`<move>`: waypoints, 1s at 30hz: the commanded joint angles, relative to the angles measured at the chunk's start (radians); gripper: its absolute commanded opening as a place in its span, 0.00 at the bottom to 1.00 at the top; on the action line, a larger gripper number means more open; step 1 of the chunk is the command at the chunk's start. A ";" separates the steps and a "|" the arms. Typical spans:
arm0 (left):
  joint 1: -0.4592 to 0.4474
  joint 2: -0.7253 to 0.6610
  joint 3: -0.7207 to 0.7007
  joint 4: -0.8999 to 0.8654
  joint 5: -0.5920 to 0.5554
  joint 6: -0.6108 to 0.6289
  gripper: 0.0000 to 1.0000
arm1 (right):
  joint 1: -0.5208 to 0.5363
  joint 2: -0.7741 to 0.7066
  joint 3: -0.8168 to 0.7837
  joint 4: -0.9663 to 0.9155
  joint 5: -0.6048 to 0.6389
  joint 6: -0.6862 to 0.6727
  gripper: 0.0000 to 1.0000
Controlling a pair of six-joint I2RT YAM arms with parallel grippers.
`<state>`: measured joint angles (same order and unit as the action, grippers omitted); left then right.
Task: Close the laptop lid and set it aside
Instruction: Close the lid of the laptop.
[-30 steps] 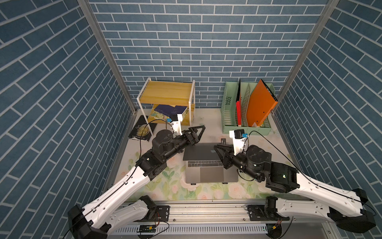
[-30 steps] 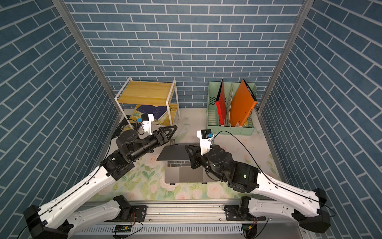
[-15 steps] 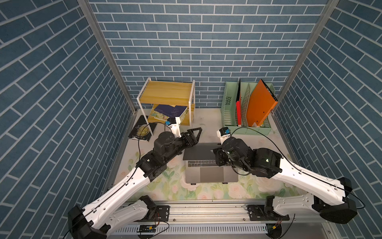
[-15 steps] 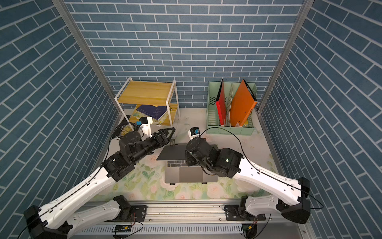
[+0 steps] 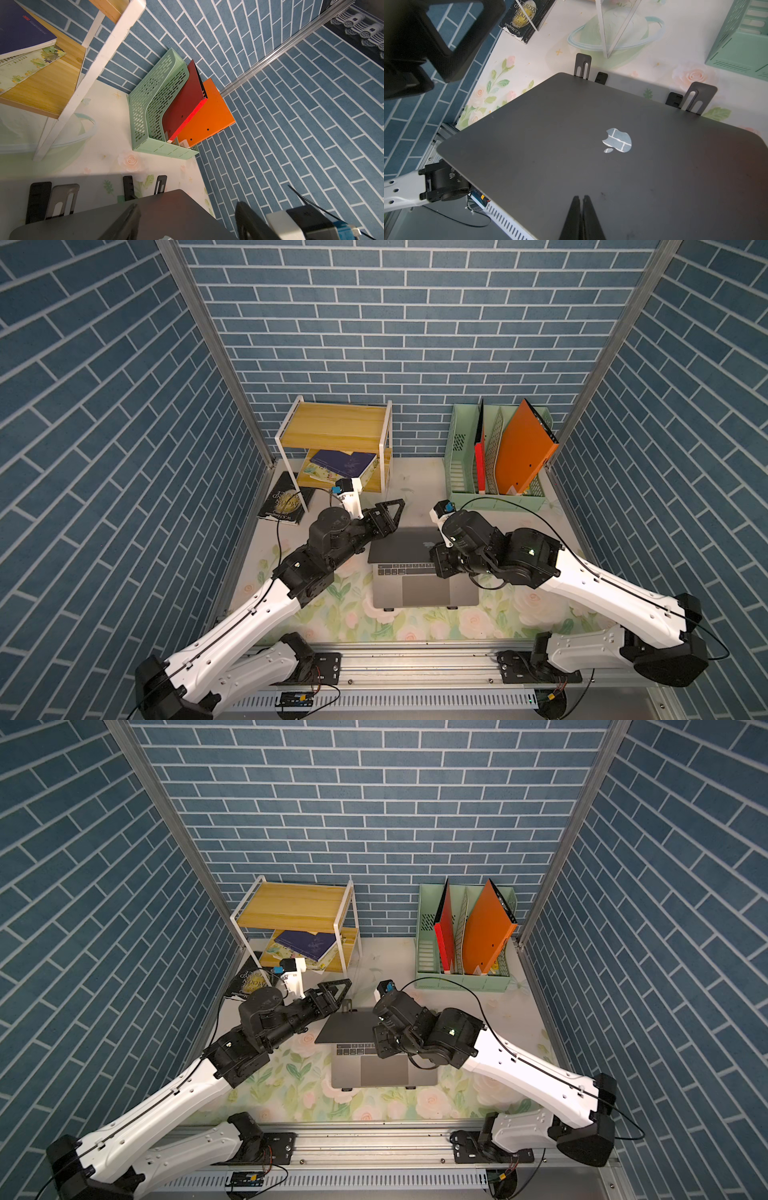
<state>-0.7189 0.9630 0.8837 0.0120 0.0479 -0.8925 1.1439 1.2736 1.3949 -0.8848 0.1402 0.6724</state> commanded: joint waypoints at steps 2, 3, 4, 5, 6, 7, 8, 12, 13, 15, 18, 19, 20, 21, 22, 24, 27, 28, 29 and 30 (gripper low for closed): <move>-0.007 -0.017 -0.024 0.010 0.003 0.015 0.77 | -0.005 -0.016 -0.058 0.002 -0.082 -0.021 0.08; -0.007 -0.019 -0.028 0.015 0.007 0.016 0.77 | -0.007 -0.026 -0.080 0.021 -0.096 -0.016 0.08; -0.007 -0.020 -0.032 0.020 0.011 0.016 0.77 | -0.008 -0.037 -0.106 0.041 -0.108 -0.008 0.08; -0.007 -0.022 -0.037 0.025 0.013 0.016 0.77 | -0.011 -0.049 -0.133 0.061 -0.121 -0.001 0.08; -0.007 -0.021 -0.043 0.030 0.016 0.016 0.77 | -0.015 -0.062 -0.163 0.080 -0.136 0.005 0.08; -0.007 -0.023 -0.049 0.036 0.020 0.016 0.77 | -0.021 -0.075 -0.200 0.105 -0.149 0.011 0.08; -0.007 -0.022 -0.057 0.044 0.025 0.016 0.77 | -0.027 -0.095 -0.248 0.135 -0.162 0.020 0.08; -0.009 -0.025 -0.089 0.076 0.037 0.016 0.77 | -0.049 -0.154 -0.394 0.233 -0.184 0.044 0.08; -0.009 -0.026 -0.098 0.087 0.041 0.016 0.77 | -0.057 -0.169 -0.430 0.262 -0.192 0.050 0.08; -0.009 -0.027 -0.125 0.112 0.047 0.017 0.77 | -0.071 -0.195 -0.502 0.310 -0.206 0.061 0.08; -0.011 -0.027 -0.166 0.149 0.056 0.020 0.78 | -0.088 -0.222 -0.589 0.392 -0.211 0.072 0.08; -0.011 -0.027 -0.181 0.165 0.060 0.021 0.78 | -0.095 -0.228 -0.614 0.416 -0.211 0.074 0.08; -0.011 -0.028 -0.200 0.187 0.068 0.022 0.78 | -0.098 -0.232 -0.633 0.434 -0.211 0.075 0.09; -0.011 -0.032 -0.227 0.233 0.077 0.025 0.78 | -0.103 -0.237 -0.650 0.453 -0.212 0.074 0.09; -0.011 -0.039 -0.259 0.283 0.090 0.024 0.78 | -0.107 -0.241 -0.667 0.471 -0.211 0.075 0.09; -0.010 -0.054 -0.327 0.370 0.105 0.016 0.79 | -0.122 -0.259 -0.703 0.516 -0.209 0.073 0.10; -0.011 -0.069 -0.423 0.481 0.124 -0.006 0.80 | -0.144 -0.306 -0.771 0.627 -0.212 0.077 0.12; -0.011 -0.070 -0.448 0.510 0.130 -0.014 0.80 | -0.151 -0.328 -0.800 0.669 -0.212 0.080 0.13; -0.010 -0.067 -0.469 0.541 0.138 -0.023 0.80 | -0.163 -0.346 -0.826 0.712 -0.217 0.085 0.15; -0.010 -0.061 -0.487 0.562 0.146 -0.032 0.80 | -0.174 -0.369 -0.857 0.751 -0.243 0.092 0.15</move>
<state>-0.7227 0.9058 0.4374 0.4217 0.1589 -0.9051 0.9966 0.9440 0.5999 -0.2481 -0.0841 0.7383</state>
